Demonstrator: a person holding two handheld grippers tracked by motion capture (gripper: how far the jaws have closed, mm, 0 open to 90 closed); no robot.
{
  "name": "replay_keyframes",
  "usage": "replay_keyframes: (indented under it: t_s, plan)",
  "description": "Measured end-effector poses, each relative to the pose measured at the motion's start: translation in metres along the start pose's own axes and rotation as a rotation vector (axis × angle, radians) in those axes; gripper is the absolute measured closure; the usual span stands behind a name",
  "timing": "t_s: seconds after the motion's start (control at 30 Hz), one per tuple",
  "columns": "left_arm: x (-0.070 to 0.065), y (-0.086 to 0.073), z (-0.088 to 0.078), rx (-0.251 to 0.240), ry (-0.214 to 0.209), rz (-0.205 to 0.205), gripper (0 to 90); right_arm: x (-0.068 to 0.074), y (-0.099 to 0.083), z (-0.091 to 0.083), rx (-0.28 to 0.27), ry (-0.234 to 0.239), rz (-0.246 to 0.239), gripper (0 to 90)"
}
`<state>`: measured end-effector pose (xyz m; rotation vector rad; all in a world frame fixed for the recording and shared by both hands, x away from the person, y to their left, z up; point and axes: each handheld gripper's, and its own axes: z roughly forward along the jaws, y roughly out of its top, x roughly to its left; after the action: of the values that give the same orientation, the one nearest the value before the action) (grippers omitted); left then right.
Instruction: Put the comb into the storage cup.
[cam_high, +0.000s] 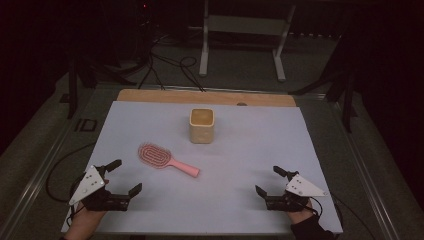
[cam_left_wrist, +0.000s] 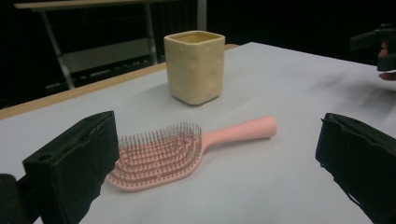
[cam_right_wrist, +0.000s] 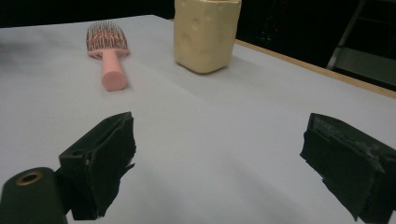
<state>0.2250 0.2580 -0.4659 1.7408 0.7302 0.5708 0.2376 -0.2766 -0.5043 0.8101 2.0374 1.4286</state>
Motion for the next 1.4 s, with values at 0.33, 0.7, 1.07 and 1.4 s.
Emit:
replay_keyframes:
  t_s: [0.33, 0.7, 1.07, 1.4]
  plan:
    - [0.0, 0.021, 0.011, 0.026, -0.04, 0.019, 0.0, -0.001, 0.0, 0.0, -0.002, -0.002, -0.001, 9.3]
    - [-0.001, 0.043, 0.027, 0.052, -0.086, 0.034, 0.0, -0.001, 0.0, 0.001, -0.005, 0.002, 0.002, 9.3]
    - [-0.005, 0.058, 0.051, 0.082, -0.142, 0.034, 0.0, 0.0, 0.0, 0.001, -0.003, 0.005, 0.008, 9.3]
    - [-0.011, 0.067, 0.075, 0.119, -0.19, 0.053, 0.0, -0.001, 0.0, 0.001, -0.005, 0.01, 0.012, 9.3]
